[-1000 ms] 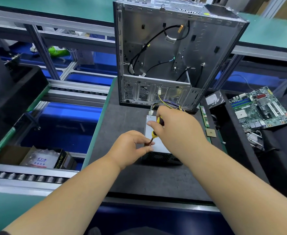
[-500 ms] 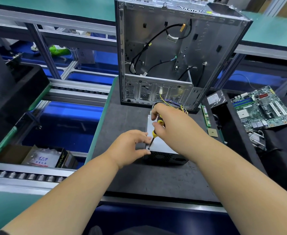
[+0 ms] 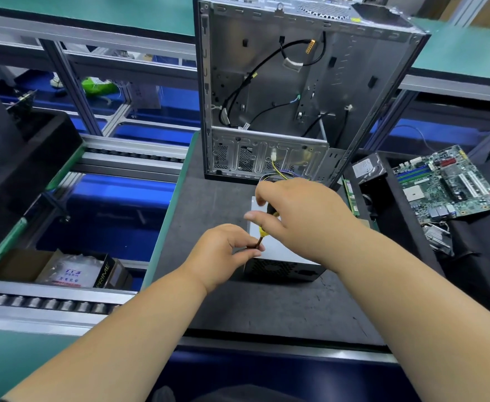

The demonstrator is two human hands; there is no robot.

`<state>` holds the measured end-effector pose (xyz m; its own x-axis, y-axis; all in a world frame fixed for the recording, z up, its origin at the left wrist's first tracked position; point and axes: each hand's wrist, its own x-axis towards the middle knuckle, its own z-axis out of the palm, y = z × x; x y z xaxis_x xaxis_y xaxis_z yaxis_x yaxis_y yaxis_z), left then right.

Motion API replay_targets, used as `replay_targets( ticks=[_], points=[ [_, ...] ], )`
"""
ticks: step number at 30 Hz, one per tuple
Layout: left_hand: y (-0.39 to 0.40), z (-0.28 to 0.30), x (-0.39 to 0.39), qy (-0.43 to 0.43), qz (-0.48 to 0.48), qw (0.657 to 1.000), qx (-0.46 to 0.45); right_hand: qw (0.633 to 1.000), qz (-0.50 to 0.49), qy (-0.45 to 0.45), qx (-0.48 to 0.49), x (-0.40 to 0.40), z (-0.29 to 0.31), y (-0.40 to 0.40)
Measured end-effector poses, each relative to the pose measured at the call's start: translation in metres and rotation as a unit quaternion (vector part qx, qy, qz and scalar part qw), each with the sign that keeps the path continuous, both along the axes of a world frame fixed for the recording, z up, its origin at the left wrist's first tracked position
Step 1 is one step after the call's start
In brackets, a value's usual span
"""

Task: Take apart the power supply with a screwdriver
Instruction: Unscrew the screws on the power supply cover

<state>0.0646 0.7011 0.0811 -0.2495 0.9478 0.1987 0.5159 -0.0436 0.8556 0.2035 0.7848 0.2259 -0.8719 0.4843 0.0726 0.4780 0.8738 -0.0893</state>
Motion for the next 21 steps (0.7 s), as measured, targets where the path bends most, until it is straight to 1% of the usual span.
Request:
replay_targets(
  ticks=[1,2,4,6,8,12,16,19,21],
  points=[
    [0.001,0.000,0.000,0.005,0.003,1.000,-0.001,0.999,-0.025,-0.001,0.030,-0.001,-0.002,0.000],
    [0.001,0.000,-0.001,0.009,0.003,1.000,-0.003,0.998,-0.051,0.004,0.040,-0.001,-0.005,0.000],
    [0.002,0.001,-0.002,0.013,-0.001,1.000,-0.008,0.996,-0.090,0.028,0.002,-0.001,-0.011,-0.002],
    [0.001,0.002,-0.002,0.011,-0.006,1.000,-0.011,0.992,-0.101,0.055,-0.056,0.000,-0.015,-0.004],
    [0.000,0.002,-0.002,0.004,-0.009,1.000,-0.017,0.990,-0.097,0.061,-0.087,0.000,-0.014,-0.004],
    [-0.002,0.005,-0.005,0.013,-0.028,0.999,-0.037,0.987,-0.077,0.037,-0.133,0.001,-0.006,0.000],
    [-0.002,0.015,-0.007,0.010,-0.039,0.999,-0.023,0.989,-0.050,0.000,-0.140,-0.002,0.001,0.003],
    [0.000,0.024,-0.008,-0.024,-0.034,0.999,-0.026,0.988,-0.031,-0.026,-0.146,-0.006,0.007,0.004],
    [0.001,0.031,-0.006,-0.086,-0.024,0.996,-0.027,0.989,-0.013,-0.045,-0.143,-0.008,0.011,0.003]
  ],
)
